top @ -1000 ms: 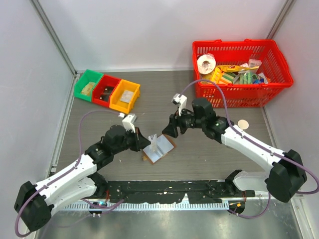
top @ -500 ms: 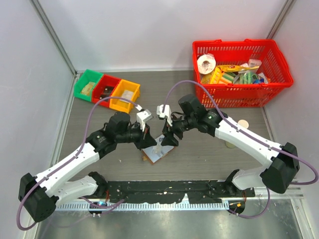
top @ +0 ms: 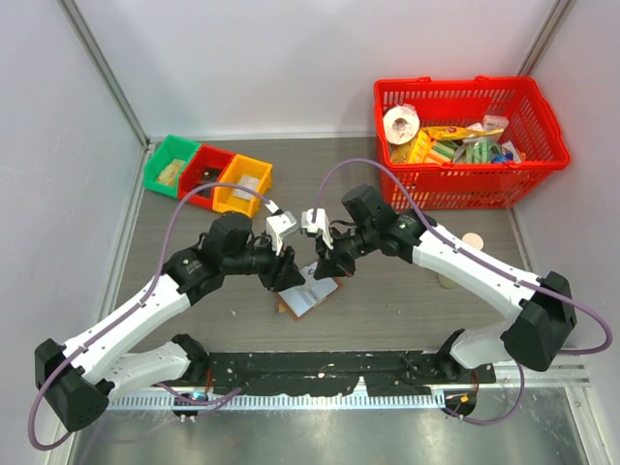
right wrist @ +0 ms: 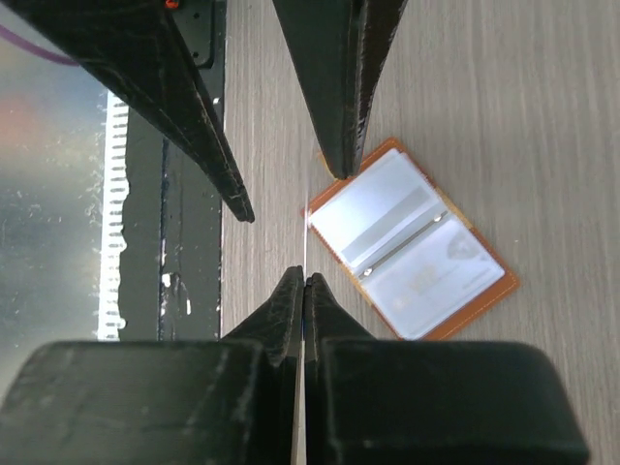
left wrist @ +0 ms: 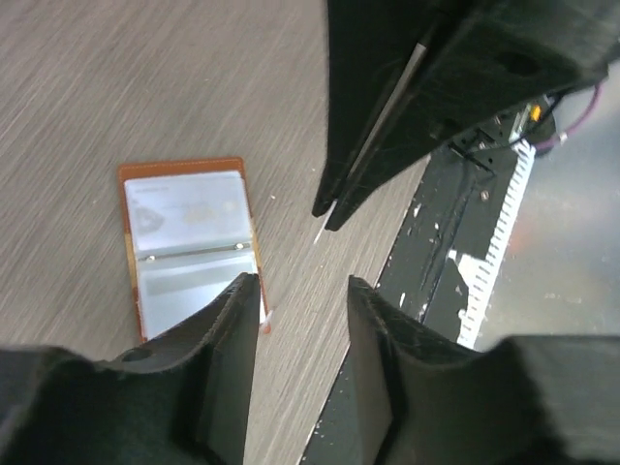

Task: Take the credit cards out of the card holder
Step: Remove the credit card from the card holder, then place the credit card in the storage box.

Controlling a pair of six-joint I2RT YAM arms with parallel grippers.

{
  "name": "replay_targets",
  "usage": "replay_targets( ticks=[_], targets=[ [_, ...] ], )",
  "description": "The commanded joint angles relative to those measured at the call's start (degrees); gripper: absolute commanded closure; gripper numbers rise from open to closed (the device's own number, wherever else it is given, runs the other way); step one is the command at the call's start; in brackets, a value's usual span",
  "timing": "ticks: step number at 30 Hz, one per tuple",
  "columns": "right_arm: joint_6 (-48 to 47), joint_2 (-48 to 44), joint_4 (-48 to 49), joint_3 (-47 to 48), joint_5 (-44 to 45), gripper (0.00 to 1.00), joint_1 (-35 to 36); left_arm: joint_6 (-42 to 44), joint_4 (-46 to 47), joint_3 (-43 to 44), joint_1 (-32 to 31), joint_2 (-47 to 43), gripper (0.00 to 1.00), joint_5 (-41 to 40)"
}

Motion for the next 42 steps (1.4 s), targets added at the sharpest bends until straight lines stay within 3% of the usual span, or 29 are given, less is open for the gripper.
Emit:
replay_targets(
  ticks=[1,4,7,11,16,22,29,42],
  targets=[
    [7.1,-6.0,10.4,-3.1,1.4,0.99,-0.8,-6.4,5.7,-1.1,-0.4,-5.5,0.43,-12.7],
    [20.4,-10.2,25.8,-9.3,7.7,0.99,-1.6,-12.1,12.8,-5.4,-0.5,-10.9,0.22,-22.2],
    [30.9,-14.8,35.9,-16.0,15.2,0.99,-1.6,-18.2,20.2,-10.4,-0.4,-15.9,0.11,-29.2],
    [45.8,-20.1,57.7,-26.8,26.5,0.99,-1.4,-27.5,30.4,-17.5,-0.4,-20.8,0.06,-36.2],
    [61.5,-23.3,73.7,-36.6,35.0,0.99,-1.4,-39.1,43.0,-25.5,-0.5,-23.4,0.06,-39.4],
    [72.7,-21.7,91.1,-42.7,40.2,0.99,0.0,-48.7,58.0,-30.9,-0.4,-19.8,0.1,-38.8],
    [76.3,-18.1,97.3,-43.9,40.7,0.99,2.2,-51.3,67.6,-30.1,-0.5,-12.8,0.16,-36.2],
    [78.8,-14.4,101.0,-44.2,42.6,0.99,4.1,-53.5,78.7,-28.2,-0.5,-5.0,0.44,-33.7]
  ],
)
